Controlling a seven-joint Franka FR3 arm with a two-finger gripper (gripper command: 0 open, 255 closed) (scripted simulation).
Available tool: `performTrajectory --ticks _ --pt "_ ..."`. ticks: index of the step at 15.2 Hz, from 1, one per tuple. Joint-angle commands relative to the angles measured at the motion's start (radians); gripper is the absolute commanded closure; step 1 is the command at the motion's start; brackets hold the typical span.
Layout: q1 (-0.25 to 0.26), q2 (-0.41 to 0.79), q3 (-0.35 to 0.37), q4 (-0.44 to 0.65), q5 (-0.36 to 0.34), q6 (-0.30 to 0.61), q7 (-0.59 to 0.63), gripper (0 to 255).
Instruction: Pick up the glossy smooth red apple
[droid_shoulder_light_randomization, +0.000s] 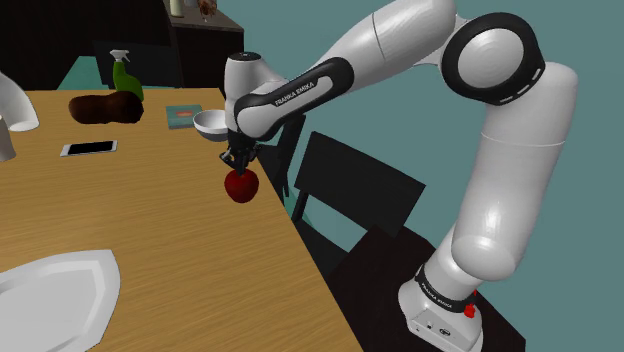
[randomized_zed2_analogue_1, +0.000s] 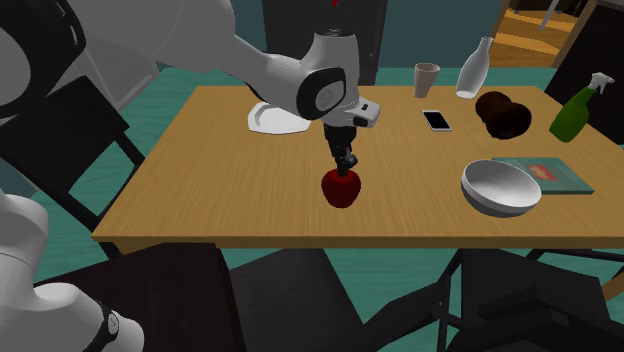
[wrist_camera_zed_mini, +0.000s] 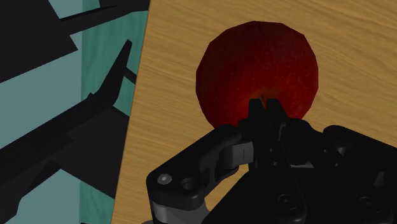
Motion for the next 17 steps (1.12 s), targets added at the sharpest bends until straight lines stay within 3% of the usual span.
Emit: performTrajectory --ticks 1,17 --pt "-0.001 -0.006 0.001 0.004 0.004 -0.013 -0.003 255" --pt "-0.011 -0.091 0.016 0.090 0.051 -0.178 -0.041 255"
